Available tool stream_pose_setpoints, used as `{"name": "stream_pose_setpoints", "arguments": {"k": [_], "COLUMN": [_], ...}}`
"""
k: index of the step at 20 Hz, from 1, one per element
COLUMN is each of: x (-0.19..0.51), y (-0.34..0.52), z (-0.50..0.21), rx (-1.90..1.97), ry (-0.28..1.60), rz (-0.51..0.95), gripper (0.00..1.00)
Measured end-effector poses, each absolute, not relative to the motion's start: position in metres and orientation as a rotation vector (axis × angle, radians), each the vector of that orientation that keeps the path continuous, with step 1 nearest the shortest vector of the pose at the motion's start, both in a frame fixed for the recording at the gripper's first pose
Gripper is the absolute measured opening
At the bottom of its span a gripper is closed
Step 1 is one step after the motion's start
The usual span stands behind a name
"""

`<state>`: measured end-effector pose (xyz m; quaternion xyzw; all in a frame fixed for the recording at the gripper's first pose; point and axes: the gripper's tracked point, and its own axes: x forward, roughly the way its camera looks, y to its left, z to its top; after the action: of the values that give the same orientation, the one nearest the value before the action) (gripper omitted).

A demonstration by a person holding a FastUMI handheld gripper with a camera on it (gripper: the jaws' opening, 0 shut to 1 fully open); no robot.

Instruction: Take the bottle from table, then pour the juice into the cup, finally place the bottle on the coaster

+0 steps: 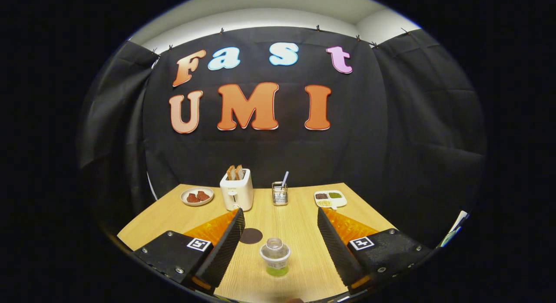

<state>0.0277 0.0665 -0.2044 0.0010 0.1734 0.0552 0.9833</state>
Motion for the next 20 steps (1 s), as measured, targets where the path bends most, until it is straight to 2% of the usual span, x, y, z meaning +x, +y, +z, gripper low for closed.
{"name": "stream_pose_setpoints", "arguments": {"k": [10, 20], "x": [0.018, 0.025], "y": [0.073, 0.08], "z": [-0.312, -0.383], "rx": [-0.05, -0.017], "ry": [0.549, 0.677], "rz": [0.108, 0.101], "gripper": [1.0, 1.0]}}
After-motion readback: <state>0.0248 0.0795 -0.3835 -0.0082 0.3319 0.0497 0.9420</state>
